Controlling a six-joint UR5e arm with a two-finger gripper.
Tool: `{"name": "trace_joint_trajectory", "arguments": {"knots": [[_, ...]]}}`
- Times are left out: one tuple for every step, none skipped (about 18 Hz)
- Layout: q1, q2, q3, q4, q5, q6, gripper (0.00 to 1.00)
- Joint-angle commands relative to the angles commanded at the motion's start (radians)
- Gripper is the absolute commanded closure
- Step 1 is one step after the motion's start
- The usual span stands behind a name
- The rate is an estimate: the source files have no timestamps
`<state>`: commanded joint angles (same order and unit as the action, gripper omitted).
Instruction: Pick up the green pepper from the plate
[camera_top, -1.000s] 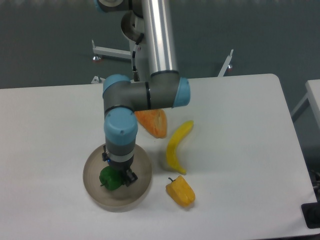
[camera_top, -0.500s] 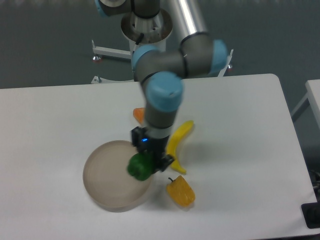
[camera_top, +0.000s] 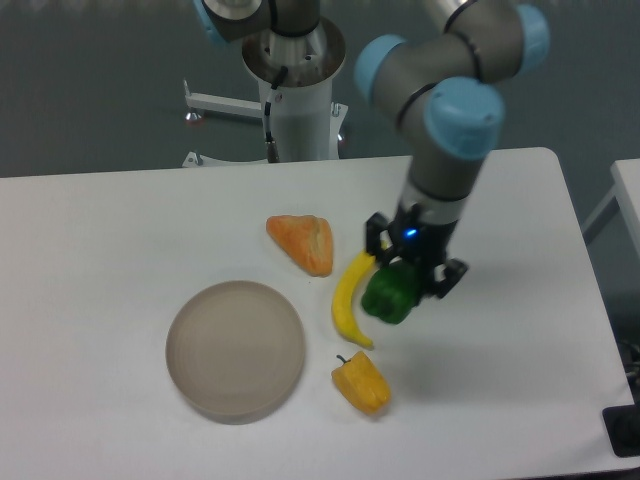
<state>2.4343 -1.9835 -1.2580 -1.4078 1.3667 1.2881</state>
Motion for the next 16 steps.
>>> {"name": "trace_joint_trajectory", "arguments": {"knots": [[0.005, -0.002, 0.009, -0.022, 0.015, 0.020, 0.93], [0.008, -0.005, 0.018, -0.037, 0.044, 0.039, 0.94], [0.014, -0.014, 0.028, -0.042, 0.079, 0.058, 0.94], [0.022, -0.021, 0.032, -0.042, 0.100, 0.077, 0.94], [0.022, -0.029, 0.034, -0.042, 0.106, 0.094, 0.94], [0.023, -0.034, 0.034, -0.042, 0.106, 0.117, 0.94], [0.023, -0.034, 0.032, -0.043, 0.107, 0.143, 0.94], [0.023, -0.040, 0.032, -0.045, 0.118, 0.170, 0.94], [0.023, -0.040, 0.035, -0.059, 0.162, 0.200, 0.94], [0.023, -0.043, 0.041, -0.065, 0.176, 0.207, 0.94], [0.022, -0.046, 0.045, -0.066, 0.179, 0.211, 0.94], [0.022, -0.051, 0.049, -0.066, 0.180, 0.220, 0.94], [0.022, -0.055, 0.052, -0.068, 0.180, 0.221, 0.94], [0.020, -0.057, 0.052, -0.068, 0.190, 0.223, 0.94], [0.019, -0.058, 0.051, -0.068, 0.199, 0.223, 0.94], [0.016, -0.061, 0.051, -0.068, 0.209, 0.223, 0.94]]}}
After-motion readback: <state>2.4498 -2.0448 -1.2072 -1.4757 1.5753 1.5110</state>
